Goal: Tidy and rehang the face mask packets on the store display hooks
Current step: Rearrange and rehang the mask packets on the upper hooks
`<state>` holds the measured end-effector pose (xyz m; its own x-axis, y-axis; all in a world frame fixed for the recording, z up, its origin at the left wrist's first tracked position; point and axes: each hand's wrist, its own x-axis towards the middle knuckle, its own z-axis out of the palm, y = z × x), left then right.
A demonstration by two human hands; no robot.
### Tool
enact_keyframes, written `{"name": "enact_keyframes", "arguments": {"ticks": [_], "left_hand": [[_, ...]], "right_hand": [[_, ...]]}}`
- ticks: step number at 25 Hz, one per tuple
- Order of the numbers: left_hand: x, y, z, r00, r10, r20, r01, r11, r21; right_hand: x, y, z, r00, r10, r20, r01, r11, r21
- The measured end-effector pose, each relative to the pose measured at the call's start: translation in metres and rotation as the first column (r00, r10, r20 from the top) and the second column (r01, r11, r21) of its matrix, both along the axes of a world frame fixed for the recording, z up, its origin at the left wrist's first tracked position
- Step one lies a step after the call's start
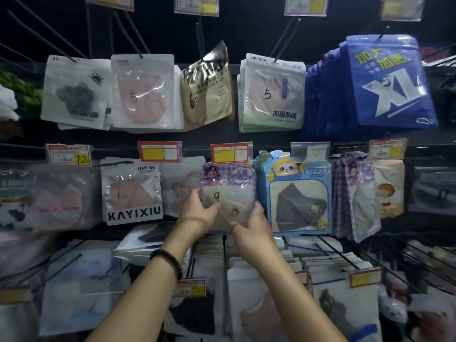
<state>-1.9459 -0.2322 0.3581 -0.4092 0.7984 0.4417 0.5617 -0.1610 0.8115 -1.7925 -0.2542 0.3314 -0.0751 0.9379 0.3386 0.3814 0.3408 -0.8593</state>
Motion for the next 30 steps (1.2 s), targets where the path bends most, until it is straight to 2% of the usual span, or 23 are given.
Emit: {"name": "enact_keyframes", "arguments": {"ticks": [6, 8, 10, 12, 13, 15, 16, 22, 27, 30], "left_hand": [[-0.004, -0.004, -0.004, 0.999, 0.026, -0.025, -0.026, 0.999, -0.023], [-0.006, -0.006, -0.005, 0.998, 0.062, -0.027, -0.062, 0.998, 0.015], [-0.007, -0.015, -0.006, 0.994, 0.106, 0.002, -0.105, 0.991, 0.079], [-0.013, -0.025, -0.006, 0.989, 0.094, 0.115, -0.110, 0.983, 0.146], [-0.017, -0.030, -0.006, 0.974, 0.042, 0.221, -0.082, 0.982, 0.171], [-0.021, -0.044, -0.006, 0.894, -0.106, 0.435, 0.021, 0.980, 0.196], [-0.021, -0.051, -0.007, 0.859, -0.148, 0.490, 0.046, 0.976, 0.214], [0.002, -0.086, -0.028, 0.867, -0.179, 0.465, -0.036, 0.908, 0.417], [0.031, -0.104, -0.054, 0.831, -0.218, 0.511, -0.054, 0.884, 0.465], [0.053, -0.105, -0.067, 0.818, -0.274, 0.506, 0.016, 0.890, 0.456]], "right_hand": [[-0.009, 0.000, -0.007, 0.999, -0.054, -0.001, 0.054, 0.998, 0.034], [-0.009, -0.002, -0.007, 0.996, -0.088, -0.007, 0.088, 0.995, 0.057], [-0.009, -0.007, -0.008, 0.990, -0.137, -0.028, 0.140, 0.977, 0.159], [-0.006, -0.014, -0.008, 0.976, -0.191, -0.104, 0.212, 0.940, 0.266], [-0.003, -0.017, -0.008, 0.964, -0.204, -0.172, 0.247, 0.923, 0.295], [0.002, -0.026, -0.008, 0.924, -0.182, -0.335, 0.281, 0.920, 0.274], [0.006, -0.031, -0.008, 0.900, -0.158, -0.407, 0.276, 0.928, 0.249], [0.025, -0.051, -0.024, 0.766, -0.016, -0.643, 0.192, 0.960, 0.205], [0.053, -0.062, -0.039, 0.760, 0.003, -0.650, 0.205, 0.948, 0.243], [0.079, -0.060, -0.051, 0.753, -0.049, -0.657, 0.240, 0.949, 0.204]]}}
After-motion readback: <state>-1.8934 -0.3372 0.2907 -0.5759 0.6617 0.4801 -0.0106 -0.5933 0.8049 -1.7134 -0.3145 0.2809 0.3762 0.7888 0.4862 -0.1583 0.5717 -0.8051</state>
